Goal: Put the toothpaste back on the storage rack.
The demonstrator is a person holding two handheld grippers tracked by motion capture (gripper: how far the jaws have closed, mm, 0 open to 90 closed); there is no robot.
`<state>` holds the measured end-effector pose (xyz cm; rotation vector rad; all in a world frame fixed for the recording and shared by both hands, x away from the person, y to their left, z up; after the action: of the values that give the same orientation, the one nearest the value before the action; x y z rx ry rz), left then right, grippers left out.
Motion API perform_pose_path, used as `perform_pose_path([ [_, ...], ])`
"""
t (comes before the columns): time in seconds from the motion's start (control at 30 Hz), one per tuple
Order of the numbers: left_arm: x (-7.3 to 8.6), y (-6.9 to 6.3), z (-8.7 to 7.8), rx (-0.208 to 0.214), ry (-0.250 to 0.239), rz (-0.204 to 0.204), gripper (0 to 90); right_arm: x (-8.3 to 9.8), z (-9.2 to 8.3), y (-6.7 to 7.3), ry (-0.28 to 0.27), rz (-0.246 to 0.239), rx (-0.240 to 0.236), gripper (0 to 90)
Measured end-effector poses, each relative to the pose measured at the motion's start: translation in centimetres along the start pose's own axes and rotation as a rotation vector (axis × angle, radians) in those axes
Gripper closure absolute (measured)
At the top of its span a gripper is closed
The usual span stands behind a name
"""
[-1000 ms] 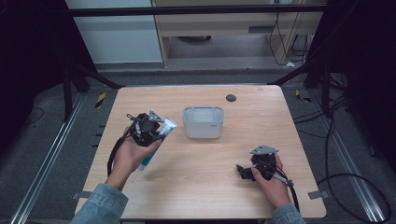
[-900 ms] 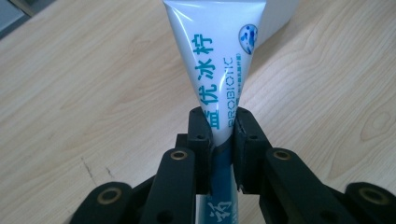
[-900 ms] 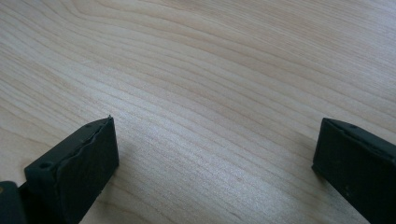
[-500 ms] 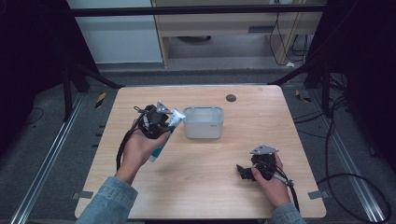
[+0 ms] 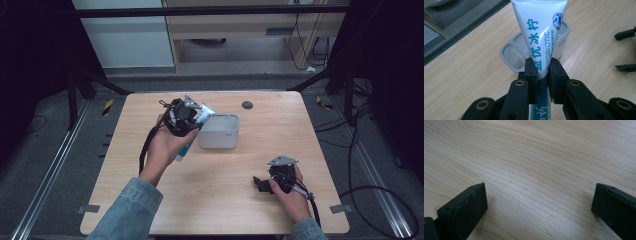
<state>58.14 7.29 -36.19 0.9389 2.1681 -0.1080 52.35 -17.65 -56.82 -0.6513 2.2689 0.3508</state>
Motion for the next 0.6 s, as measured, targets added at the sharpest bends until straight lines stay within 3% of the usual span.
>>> perform_pose_path([
  [0.2, -1.9, 0.2, 0.2, 0.006, -0.024, -0.024, 78.9, 0.0, 0.0, 0.0, 0.000, -0.004, 0.000, 0.4],
  [0.6, -4.0, -0.4, 0.1, -0.013, -0.055, -0.014, 78.9, 0.0, 0.0, 0.0, 0.002, -0.001, 0.000, 0.4],
])
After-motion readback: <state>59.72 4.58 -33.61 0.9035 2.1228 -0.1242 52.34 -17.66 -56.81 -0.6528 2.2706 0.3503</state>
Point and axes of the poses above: each handheld gripper's, and its own axes: z roughly forward along the jaws, x roughly out of its underside, y roughly to its left, the point moved 8 cm from there along z, roughly forward along the jaws, and after that the axes turned 5 degrees about -x, right-handed, at the moved point
